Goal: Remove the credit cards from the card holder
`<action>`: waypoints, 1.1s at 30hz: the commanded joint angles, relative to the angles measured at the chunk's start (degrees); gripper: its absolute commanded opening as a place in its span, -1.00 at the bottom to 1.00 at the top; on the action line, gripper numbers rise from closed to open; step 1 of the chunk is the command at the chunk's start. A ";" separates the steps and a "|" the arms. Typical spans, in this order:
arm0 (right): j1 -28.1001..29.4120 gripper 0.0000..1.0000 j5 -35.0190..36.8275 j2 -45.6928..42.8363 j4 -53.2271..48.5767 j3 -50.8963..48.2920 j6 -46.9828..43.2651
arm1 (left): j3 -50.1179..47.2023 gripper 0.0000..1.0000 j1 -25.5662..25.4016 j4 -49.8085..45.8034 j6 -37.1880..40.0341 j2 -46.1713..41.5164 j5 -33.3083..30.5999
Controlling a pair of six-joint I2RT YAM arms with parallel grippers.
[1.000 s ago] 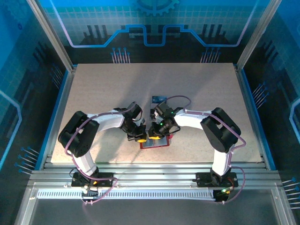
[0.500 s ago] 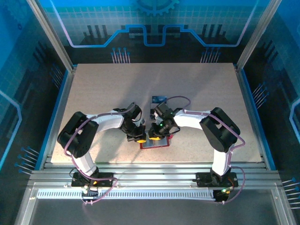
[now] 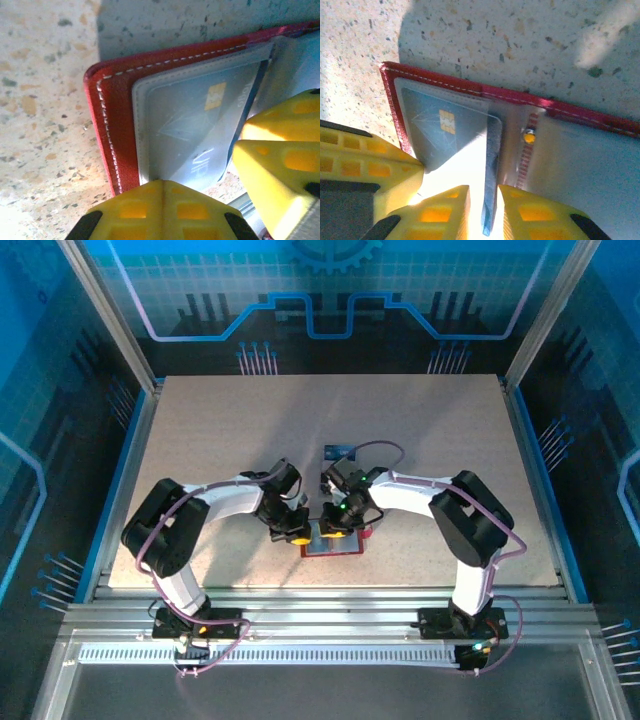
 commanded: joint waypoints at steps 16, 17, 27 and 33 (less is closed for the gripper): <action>-0.61 -0.56 -5.43 -1.49 6.29 -3.58 3.93 | -1.18 -1.00 1.22 -2.36 0.73 -1.33 -0.97; -0.61 -0.56 -5.38 -1.27 6.39 -3.66 3.95 | -1.30 -1.00 1.22 -2.28 0.72 -1.12 -1.04; -0.58 -0.56 -5.03 0.50 6.40 -4.32 3.44 | -1.77 -1.00 1.21 -2.10 1.00 0.08 -1.00; -0.59 -0.56 -2.87 1.53 3.91 -4.29 2.02 | -2.20 -1.00 1.29 -1.85 0.97 1.02 -1.06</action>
